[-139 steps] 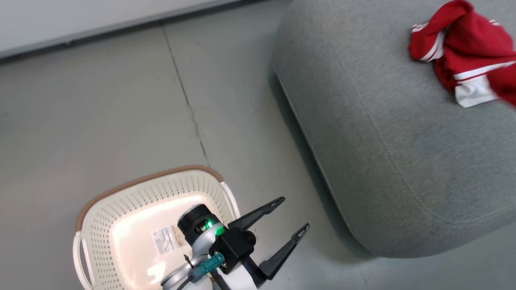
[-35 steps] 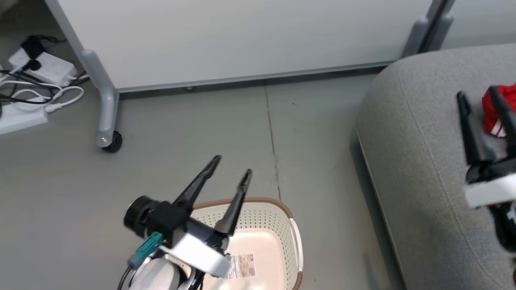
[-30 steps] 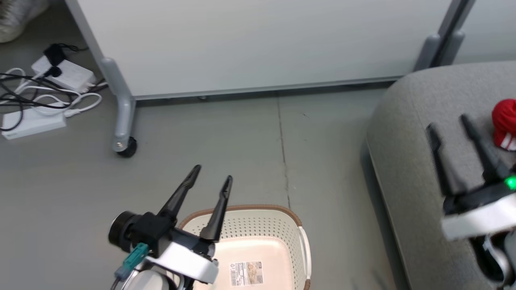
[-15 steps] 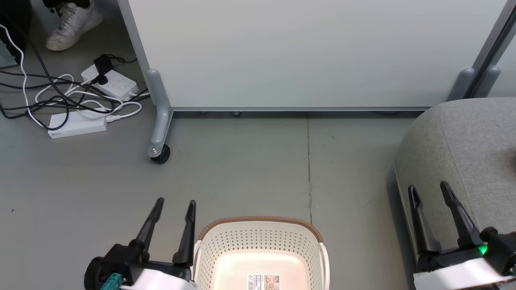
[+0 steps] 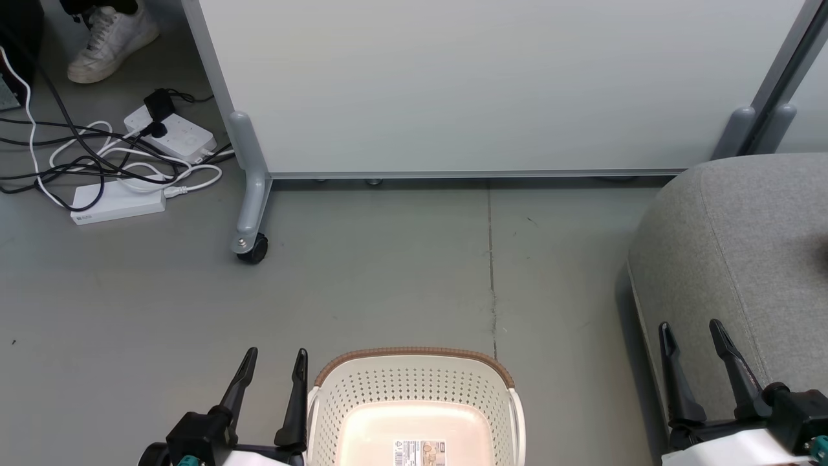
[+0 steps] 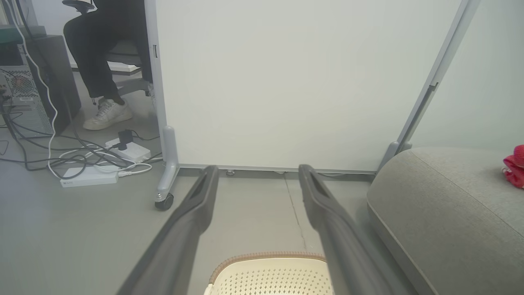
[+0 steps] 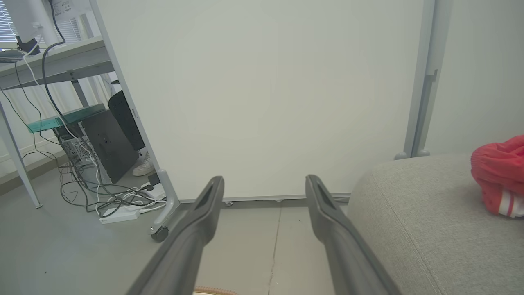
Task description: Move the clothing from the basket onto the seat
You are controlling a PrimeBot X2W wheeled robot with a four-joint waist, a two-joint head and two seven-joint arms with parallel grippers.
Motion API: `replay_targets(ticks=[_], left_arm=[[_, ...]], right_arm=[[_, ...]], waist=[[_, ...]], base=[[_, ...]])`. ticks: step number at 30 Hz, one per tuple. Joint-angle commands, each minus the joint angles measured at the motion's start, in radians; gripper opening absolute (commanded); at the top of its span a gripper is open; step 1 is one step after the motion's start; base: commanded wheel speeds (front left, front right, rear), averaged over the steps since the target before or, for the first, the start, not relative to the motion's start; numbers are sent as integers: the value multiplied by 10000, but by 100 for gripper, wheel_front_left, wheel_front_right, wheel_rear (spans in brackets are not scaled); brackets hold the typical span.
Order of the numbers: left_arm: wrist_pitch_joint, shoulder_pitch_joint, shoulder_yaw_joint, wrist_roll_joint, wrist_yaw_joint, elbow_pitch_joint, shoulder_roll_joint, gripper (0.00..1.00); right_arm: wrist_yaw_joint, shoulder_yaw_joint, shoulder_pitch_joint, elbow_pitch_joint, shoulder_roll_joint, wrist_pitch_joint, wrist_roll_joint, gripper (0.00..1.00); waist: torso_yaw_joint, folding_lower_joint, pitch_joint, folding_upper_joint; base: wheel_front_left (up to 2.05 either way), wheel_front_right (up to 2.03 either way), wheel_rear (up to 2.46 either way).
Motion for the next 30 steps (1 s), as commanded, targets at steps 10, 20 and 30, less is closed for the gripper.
replay_targets(ticks=[10,20,30], left_arm=[[-12,-109,-23,-85,-263,-58,37,100],[-12,-78,90,-63,-294,-182,38,100],[-12,-67,189,-285,-472,-55,38,100]], right_arm=[[6,-252,-135,114,28,-45,-159,100],[6,-441,-211,211,30,-45,103,100],[6,-439,-218,132,27,-45,146,100]], waist=[[-33,0,146,0],[12,0,143,0],[3,0,108,0]], base=[[0,0,0],[0,0,0],[0,0,0]])
